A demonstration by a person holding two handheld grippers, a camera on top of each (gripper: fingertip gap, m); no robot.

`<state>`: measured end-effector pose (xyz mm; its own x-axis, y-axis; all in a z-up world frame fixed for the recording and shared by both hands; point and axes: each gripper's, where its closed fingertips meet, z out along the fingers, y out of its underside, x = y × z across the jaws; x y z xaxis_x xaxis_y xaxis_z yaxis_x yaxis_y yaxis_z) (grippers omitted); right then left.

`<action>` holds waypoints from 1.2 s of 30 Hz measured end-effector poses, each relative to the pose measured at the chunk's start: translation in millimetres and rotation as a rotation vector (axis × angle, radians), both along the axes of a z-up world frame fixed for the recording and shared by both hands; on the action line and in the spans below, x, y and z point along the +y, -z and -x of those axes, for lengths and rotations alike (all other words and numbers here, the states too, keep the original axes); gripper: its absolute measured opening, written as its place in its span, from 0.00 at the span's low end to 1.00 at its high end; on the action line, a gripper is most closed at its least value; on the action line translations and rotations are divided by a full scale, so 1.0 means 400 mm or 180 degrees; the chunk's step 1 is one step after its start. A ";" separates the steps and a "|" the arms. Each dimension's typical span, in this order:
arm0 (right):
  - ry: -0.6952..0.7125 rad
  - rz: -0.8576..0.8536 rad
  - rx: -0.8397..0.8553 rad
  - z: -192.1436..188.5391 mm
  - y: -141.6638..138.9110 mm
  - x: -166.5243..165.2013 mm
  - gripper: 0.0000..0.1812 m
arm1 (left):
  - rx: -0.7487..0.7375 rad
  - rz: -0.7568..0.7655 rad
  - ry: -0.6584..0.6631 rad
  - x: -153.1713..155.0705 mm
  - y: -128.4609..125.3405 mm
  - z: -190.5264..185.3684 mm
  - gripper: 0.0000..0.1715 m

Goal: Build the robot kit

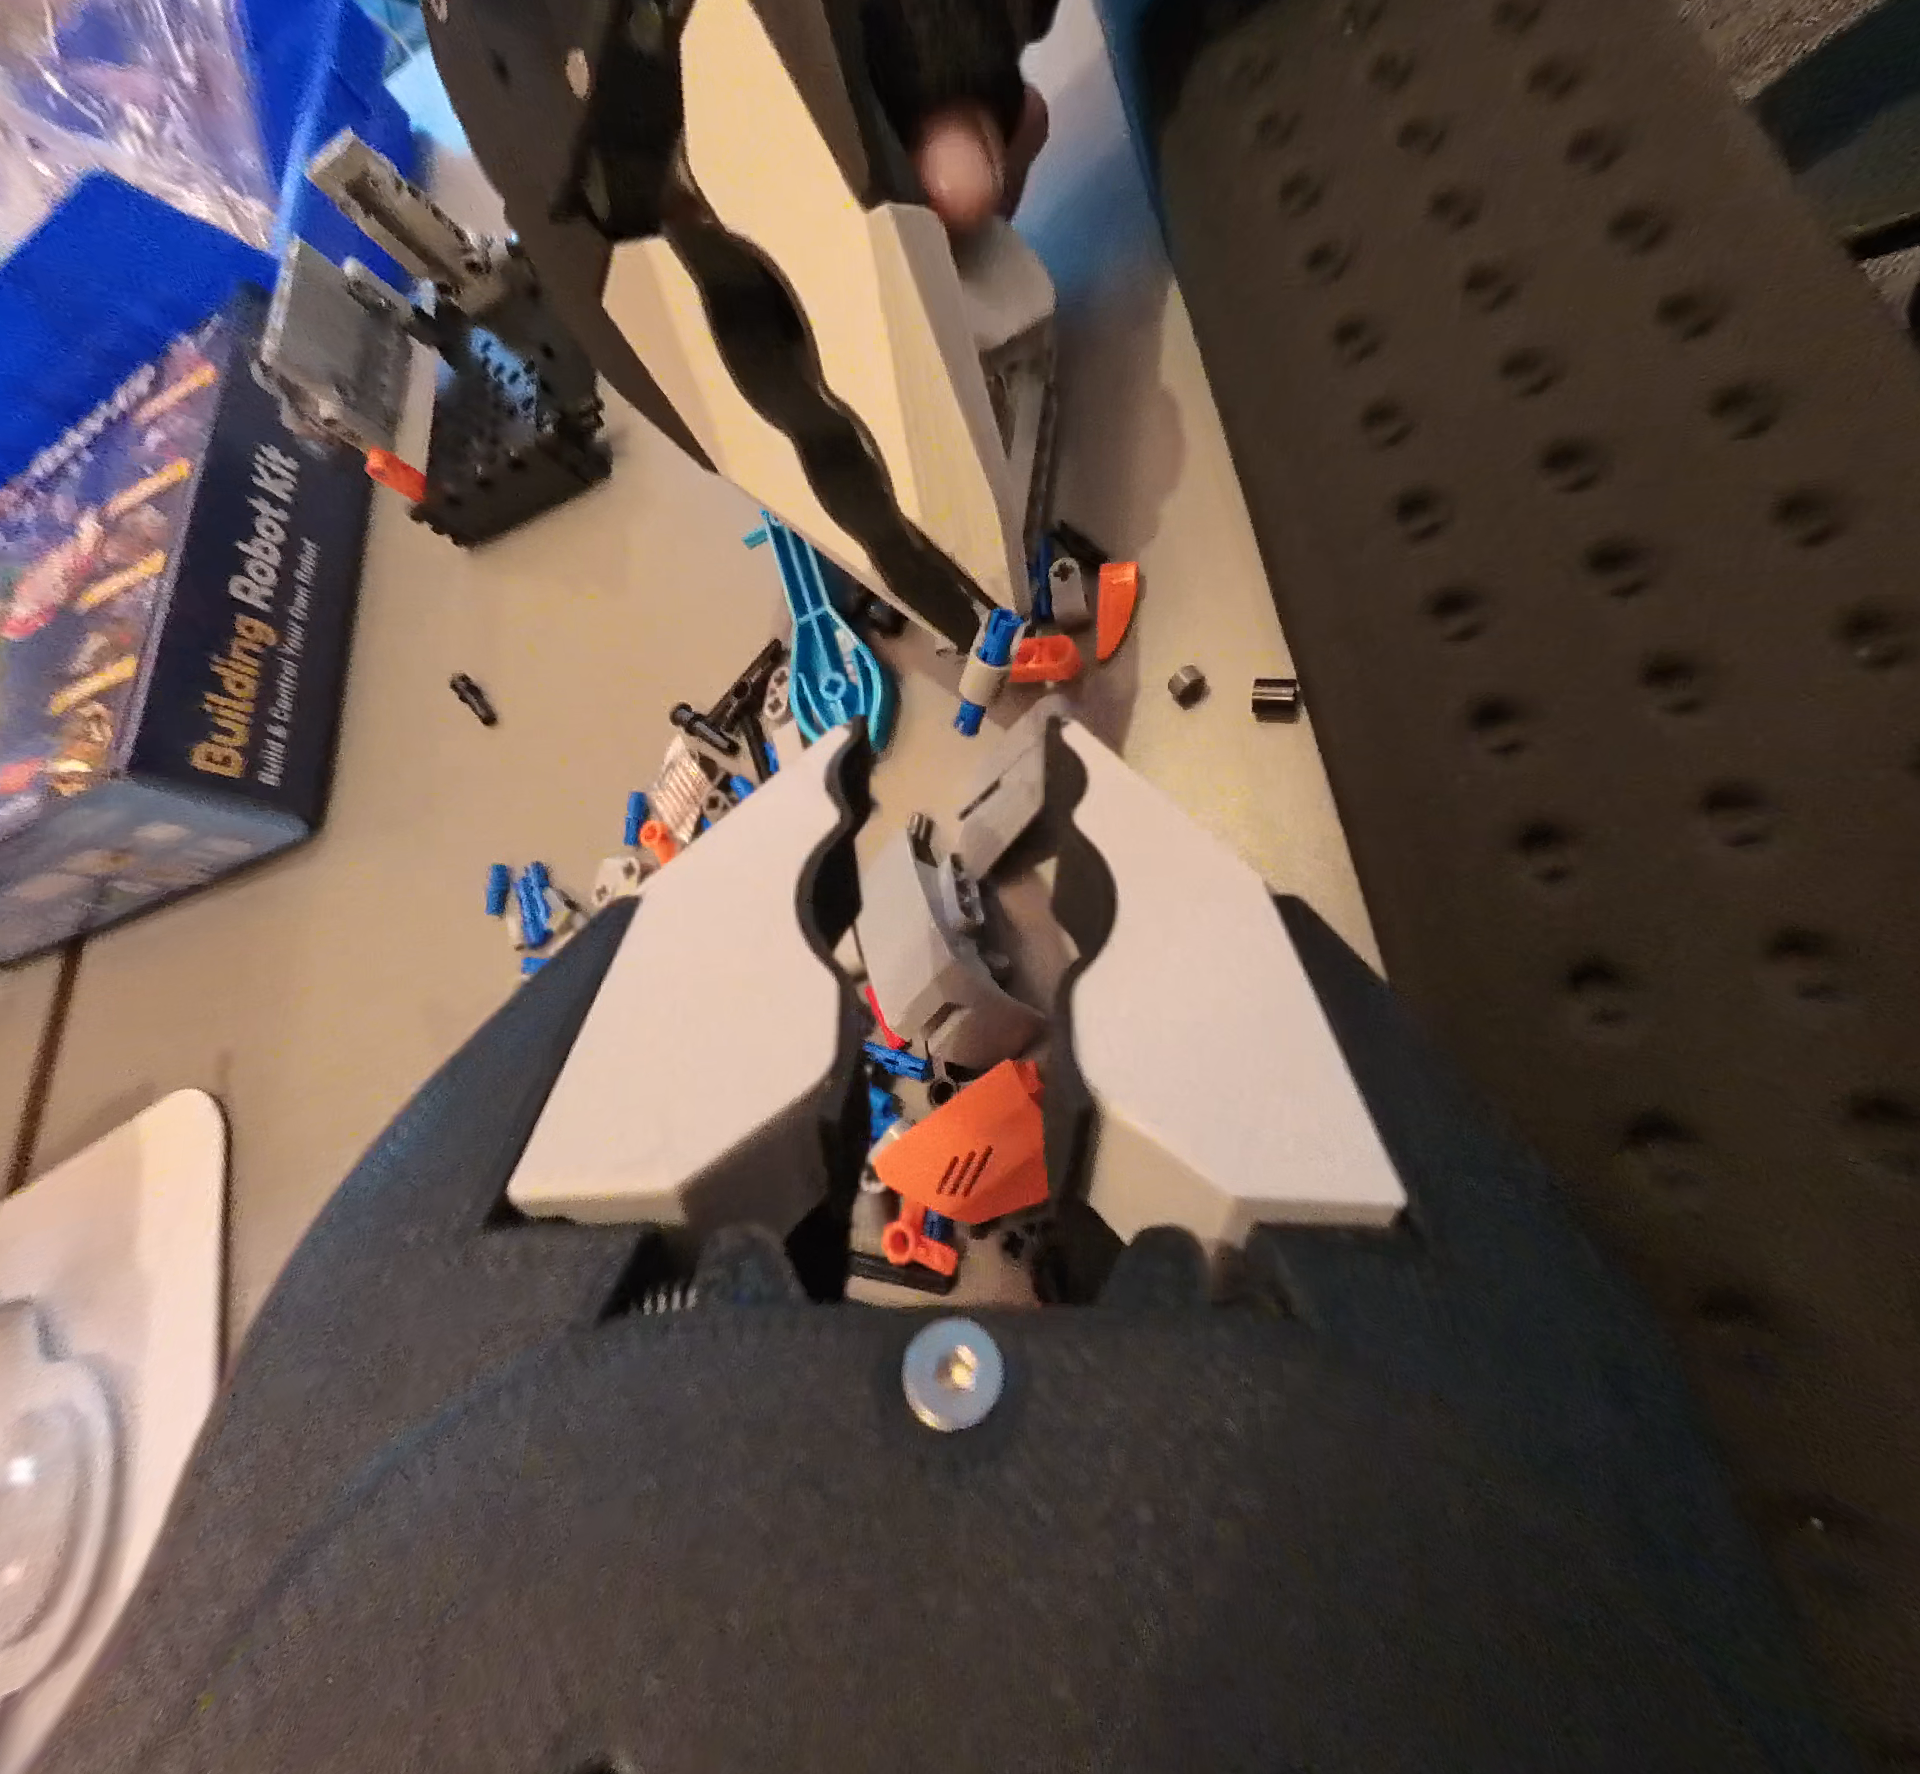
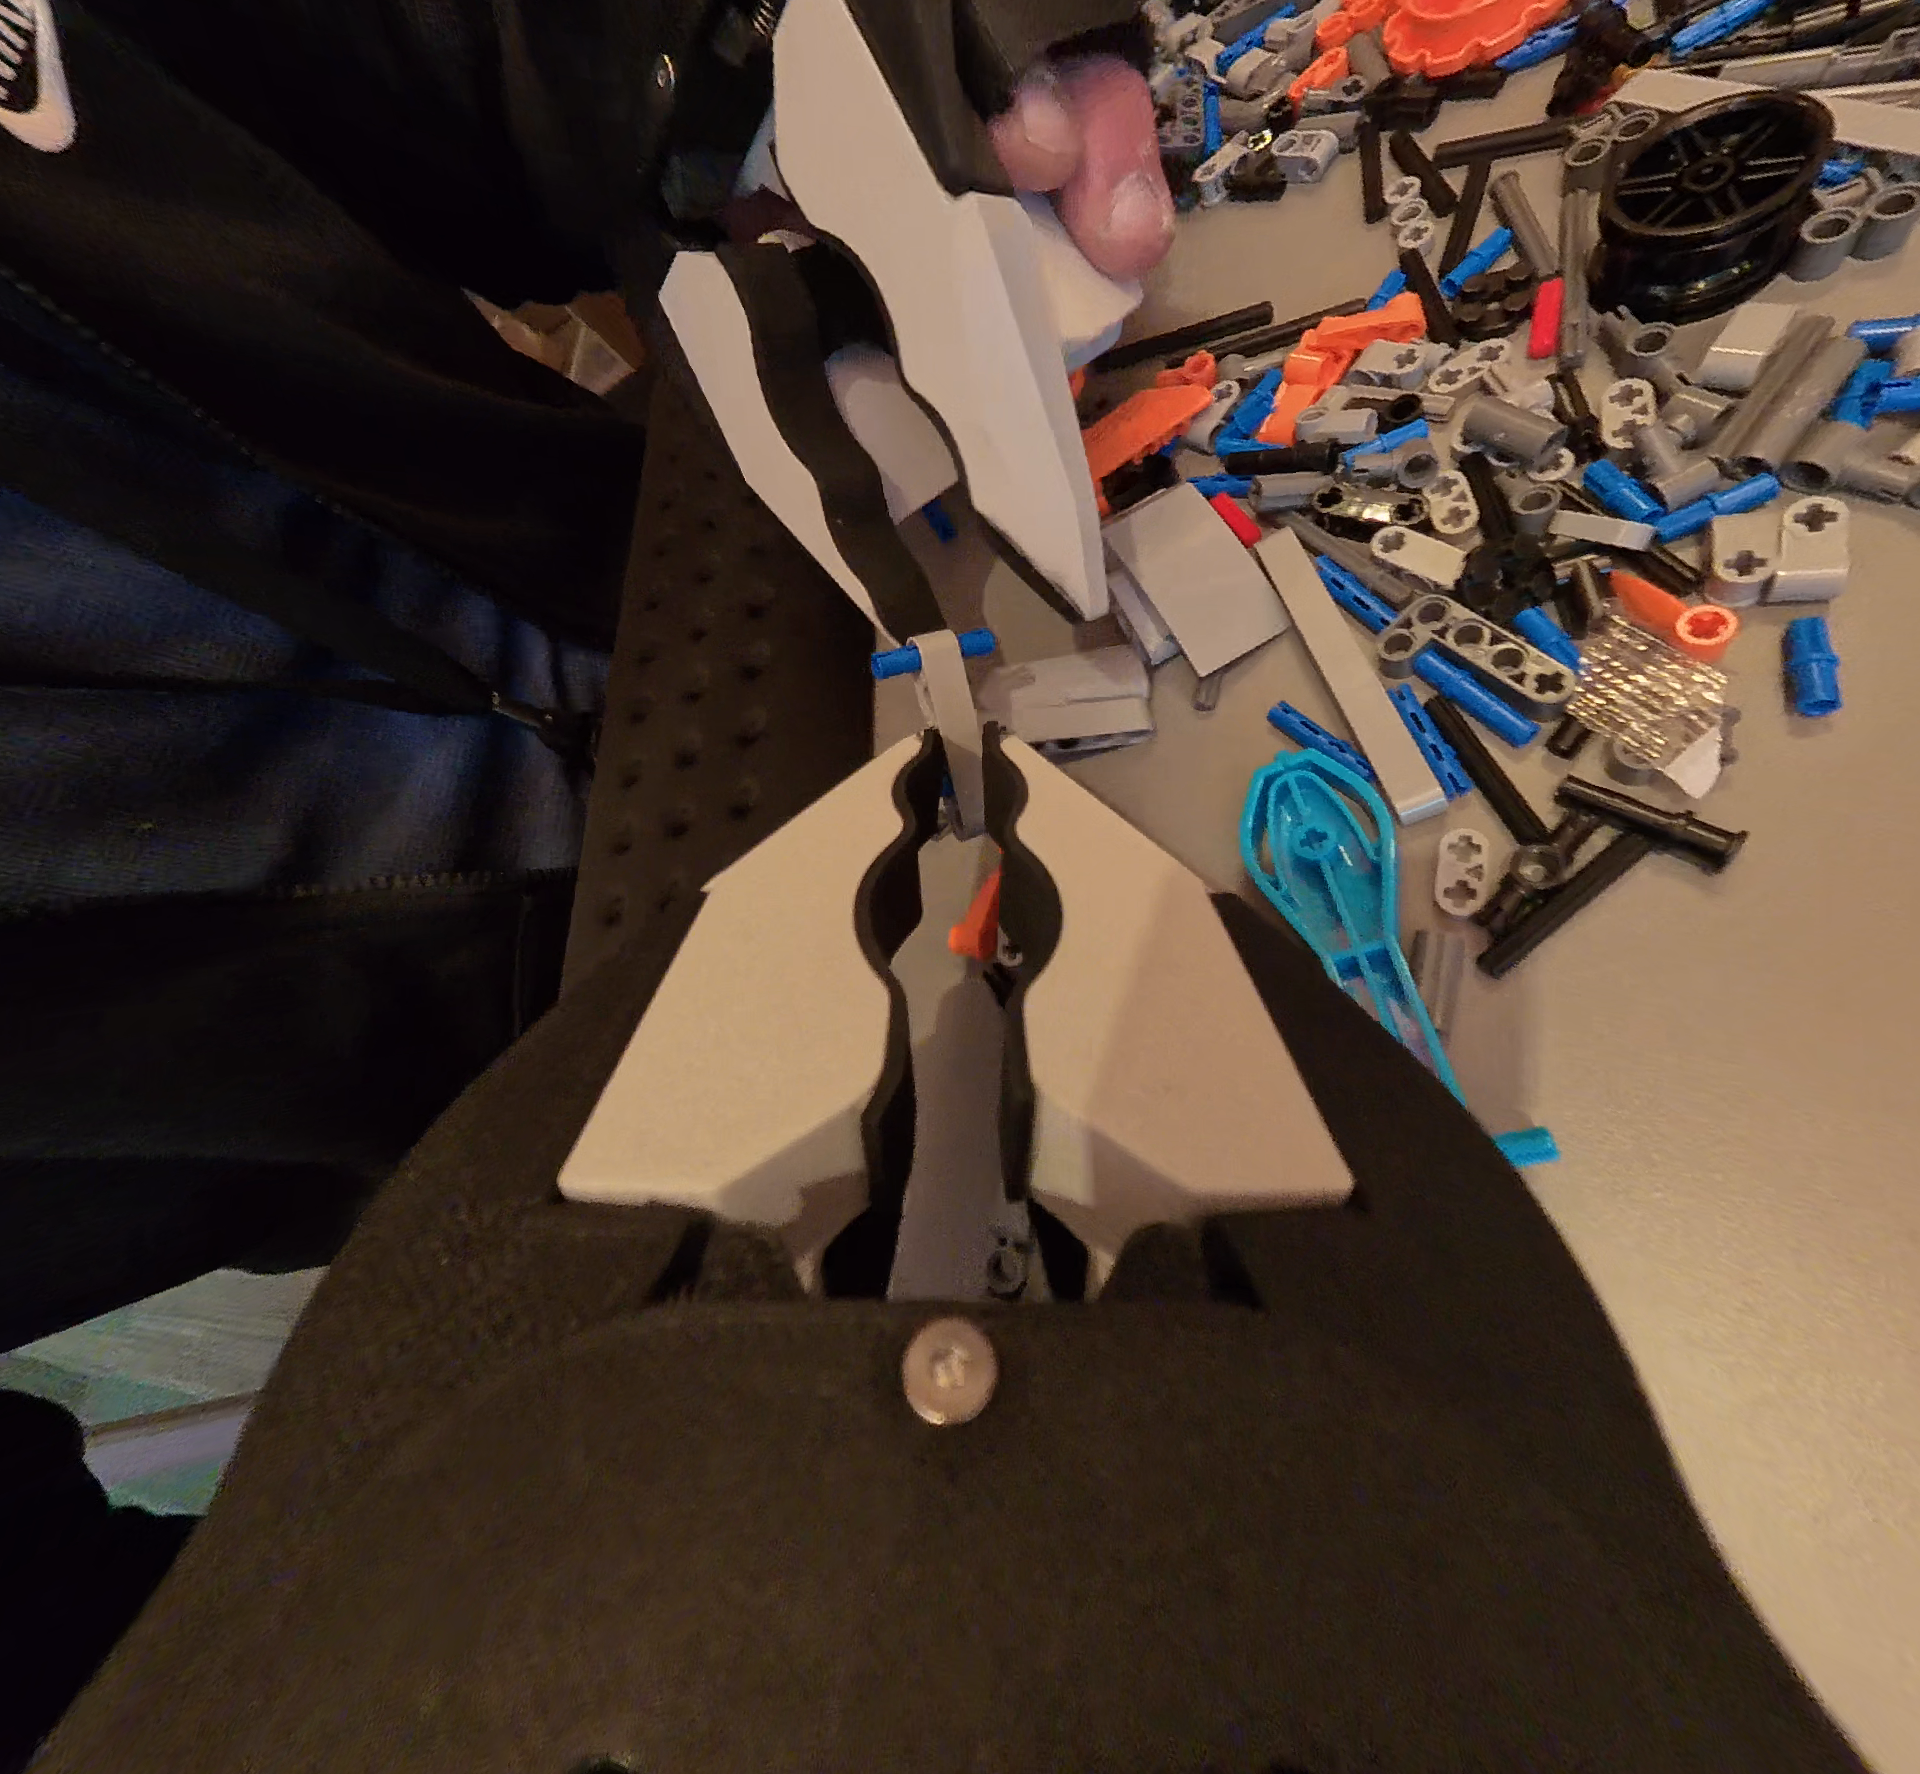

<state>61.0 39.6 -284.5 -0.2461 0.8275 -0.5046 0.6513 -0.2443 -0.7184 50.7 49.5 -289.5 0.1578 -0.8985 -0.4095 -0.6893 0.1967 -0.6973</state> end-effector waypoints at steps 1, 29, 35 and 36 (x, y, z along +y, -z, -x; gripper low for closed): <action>-0.0026 0.0044 0.0011 -0.001 -0.002 -0.003 0.03 | 0.0025 -0.0077 0.0060 -0.007 -0.002 -0.003 0.13; 0.0842 -0.1023 0.0318 -0.034 -0.029 0.095 0.03 | 0.0853 0.0014 0.0110 -0.008 0.079 0.007 0.14; 0.0807 -0.0973 0.0103 -0.024 0.011 0.093 0.03 | 0.0977 -0.0035 0.0196 0.004 0.089 -0.008 0.05; 0.0807 -0.0947 0.0110 -0.023 0.011 0.093 0.03 | 0.1014 -0.0075 0.0199 0.009 0.089 -0.009 0.05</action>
